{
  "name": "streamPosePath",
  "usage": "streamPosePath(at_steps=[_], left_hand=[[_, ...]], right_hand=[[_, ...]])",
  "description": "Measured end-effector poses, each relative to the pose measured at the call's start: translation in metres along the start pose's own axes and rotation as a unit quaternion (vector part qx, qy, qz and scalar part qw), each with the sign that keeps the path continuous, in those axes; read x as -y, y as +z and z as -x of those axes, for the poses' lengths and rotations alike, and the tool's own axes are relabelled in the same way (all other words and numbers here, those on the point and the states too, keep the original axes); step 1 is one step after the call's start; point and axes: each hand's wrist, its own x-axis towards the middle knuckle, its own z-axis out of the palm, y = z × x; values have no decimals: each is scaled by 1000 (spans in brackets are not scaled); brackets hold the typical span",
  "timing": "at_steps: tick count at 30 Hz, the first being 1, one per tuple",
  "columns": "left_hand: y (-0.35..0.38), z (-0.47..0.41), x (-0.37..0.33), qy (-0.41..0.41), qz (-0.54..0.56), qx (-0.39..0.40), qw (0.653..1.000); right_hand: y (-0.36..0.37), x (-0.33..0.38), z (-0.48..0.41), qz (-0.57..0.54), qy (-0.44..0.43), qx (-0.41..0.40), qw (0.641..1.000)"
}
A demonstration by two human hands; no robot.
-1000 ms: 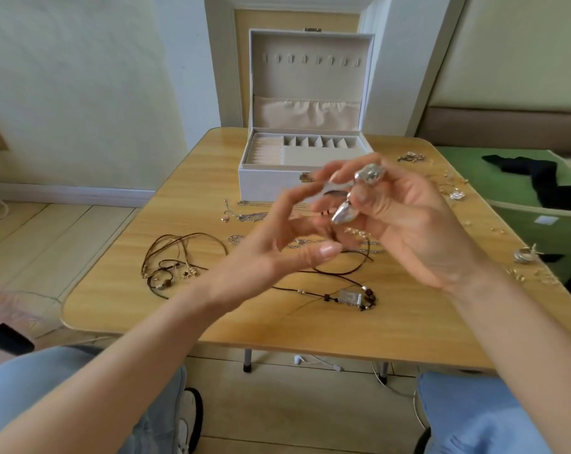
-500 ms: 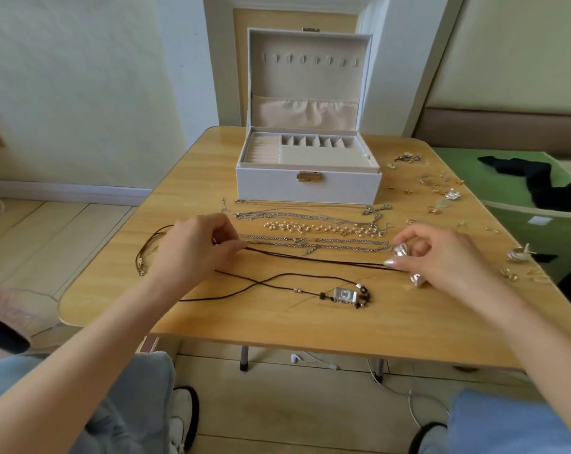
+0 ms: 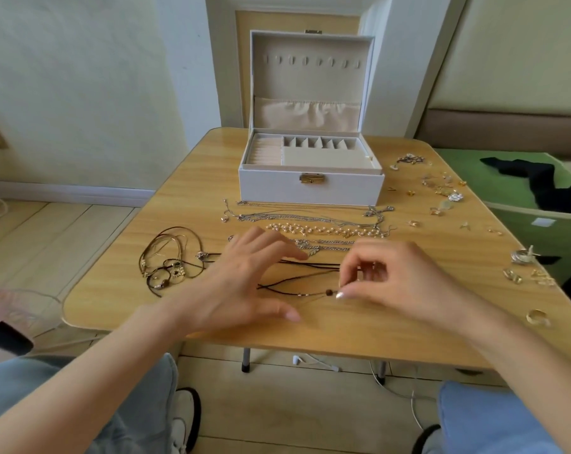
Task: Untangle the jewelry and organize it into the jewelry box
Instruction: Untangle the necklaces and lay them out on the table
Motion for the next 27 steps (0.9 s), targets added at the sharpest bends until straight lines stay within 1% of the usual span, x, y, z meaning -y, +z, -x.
streamPosePath(at_steps=[1,3,5,8,11,14,16,18,20,22,24,25,26,27], left_hand=[[1,0,-7,3,34,12,999],[3,-2,-20,8,100,34,994],[3,-3,-24,2,143,40,989],[-8,-3,-21,-33,218,12,975],[-23,-1,-5,-77,219,-45,972],[-36,3,11,-125,171,-135,968],[-43,6,21,-172,120,-192,959],[-48,7,31,-211,109,-226,945],[-53,8,42,-249,130,-249,927],[-55,9,47,-270,184,-270,906],[-58,8,46,-281,238,-300,880],[-59,8,44,-285,263,-316,866],[-61,8,43,-287,289,-330,852],[-63,7,41,-290,317,-340,836]], right_hand=[[-4,5,0,-95,-11,-9,995],[-12,12,0,-274,-28,-41,960],[-16,15,-1,-384,-23,-75,920],[-26,9,-5,-446,7,-142,884],[-37,-2,-9,-491,18,-210,845],[-43,-7,-10,-570,-3,-205,796],[-44,-7,-8,-604,-4,-195,773],[-45,-6,-7,-609,13,-203,767],[-46,-7,-6,-602,39,-221,766],[-47,-10,-5,-595,64,-243,763],[-48,-12,-5,-605,83,-259,749],[-49,-14,-5,-606,89,-260,747],[-51,-16,-5,-598,94,-256,754],[-53,-18,-4,-576,100,-248,772]])
